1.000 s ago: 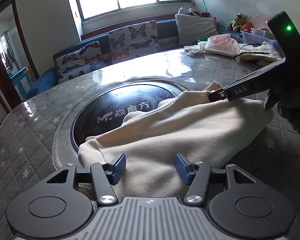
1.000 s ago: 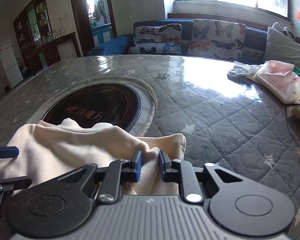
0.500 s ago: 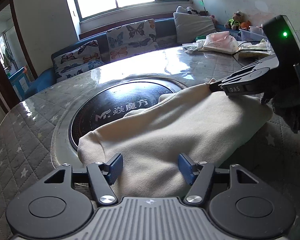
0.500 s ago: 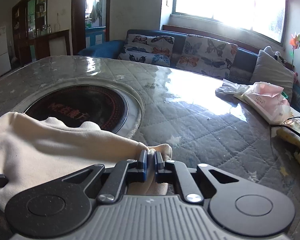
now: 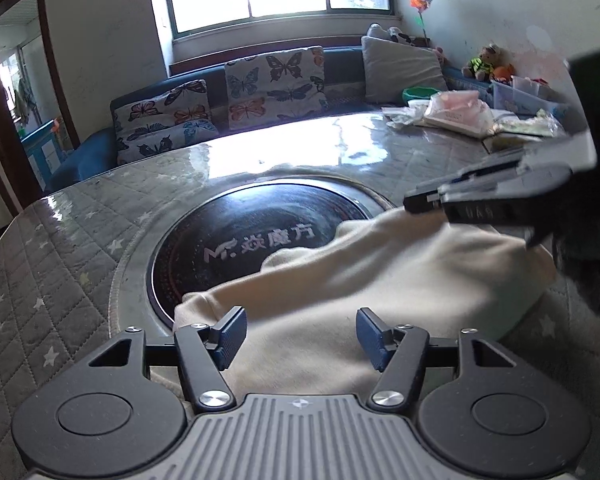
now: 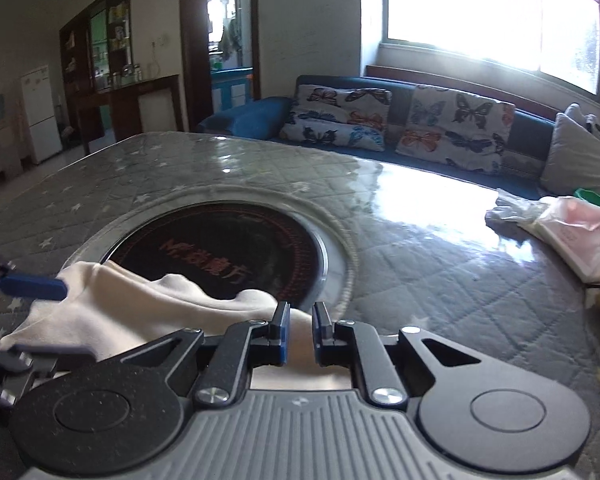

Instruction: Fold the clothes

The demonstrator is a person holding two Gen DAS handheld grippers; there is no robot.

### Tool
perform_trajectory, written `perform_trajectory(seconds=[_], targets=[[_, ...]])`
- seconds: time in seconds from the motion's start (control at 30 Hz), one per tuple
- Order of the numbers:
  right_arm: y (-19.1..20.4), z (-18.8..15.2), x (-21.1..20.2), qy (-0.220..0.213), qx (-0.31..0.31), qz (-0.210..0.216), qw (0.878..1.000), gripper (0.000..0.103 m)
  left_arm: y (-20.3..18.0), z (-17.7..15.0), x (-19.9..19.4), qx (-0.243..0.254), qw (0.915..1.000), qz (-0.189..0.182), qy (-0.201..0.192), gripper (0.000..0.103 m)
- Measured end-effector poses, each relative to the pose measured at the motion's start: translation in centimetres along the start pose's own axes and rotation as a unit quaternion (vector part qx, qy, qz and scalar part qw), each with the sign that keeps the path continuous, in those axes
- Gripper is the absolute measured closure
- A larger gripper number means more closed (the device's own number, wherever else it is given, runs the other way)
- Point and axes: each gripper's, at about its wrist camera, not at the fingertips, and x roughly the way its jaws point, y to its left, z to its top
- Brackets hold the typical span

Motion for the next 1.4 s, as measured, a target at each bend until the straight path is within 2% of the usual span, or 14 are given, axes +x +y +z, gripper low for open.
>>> perform_trajectory(seconds=[0.03, 0.1, 0.2, 0.3, 0.4, 0.7, 0.77, 0.87, 1.0, 1.2, 1.4], targets=[[0.3, 0.0, 0.3, 0.002, -0.001, 0.004, 1.0, 0.093, 0.3, 0.2, 0.3, -0.006, 1.0, -0.001, 0.0, 0.047], [0.8, -0.1, 0.9, 0.006, 0.001, 0.015, 1.0, 0.093, 1.0, 0.5, 1.0, -0.019, 0.9998, -0.009, 0.002, 0.057], [1.2, -0.1, 1.5, 0.01, -0.001, 0.022, 1.0, 0.092, 1.7, 0.9, 2.3, -0.035, 0.9992, -0.017, 0.01, 0.064], [1.4, -0.2, 2.3, 0.019, -0.003, 0.025, 0.999, 0.091, 2.0, 1.1, 3.3, -0.045, 0.9987, -0.02, 0.011, 0.066], [1.7, -0.6, 3.1, 0.026, -0.005, 0.024, 0.999, 0.085, 2.0, 1.3, 4.0, -0.051, 0.9984, -0.024, 0.008, 0.066], [2.1, -0.5, 2.6, 0.012, -0.016, 0.023, 1.0, 0.08, 3.2, 1.8, 6.3, -0.08, 0.9965, -0.015, 0.021, 0.066], [2.5, -0.3, 2.5, 0.01, -0.021, 0.034, 0.999, 0.079, 3.3, 1.6, 6.5, -0.082, 0.9963, -0.014, 0.022, 0.064], [3.0, -0.6, 3.4, 0.024, -0.031, 0.031, 0.999, 0.075, 3.4, 1.4, 6.5, -0.085, 0.9961, -0.016, 0.019, 0.063], [3.0, -0.6, 2.9, 0.014, -0.026, 0.033, 0.999, 0.072, 3.4, 1.6, 5.8, -0.081, 0.9965, -0.015, 0.016, 0.063], [3.8, -0.7, -0.7, 0.001, -0.038, 0.057, 0.998, 0.072, 2.7, 1.4, 1.7, -0.05, 0.9982, -0.028, -0.013, 0.064], [5.9, -3.1, -4.3, 0.0, -0.066, 0.08, 0.995, 0.072, 0.5, -0.8, -1.5, -0.015, 0.9984, -0.051, -0.02, 0.063]])
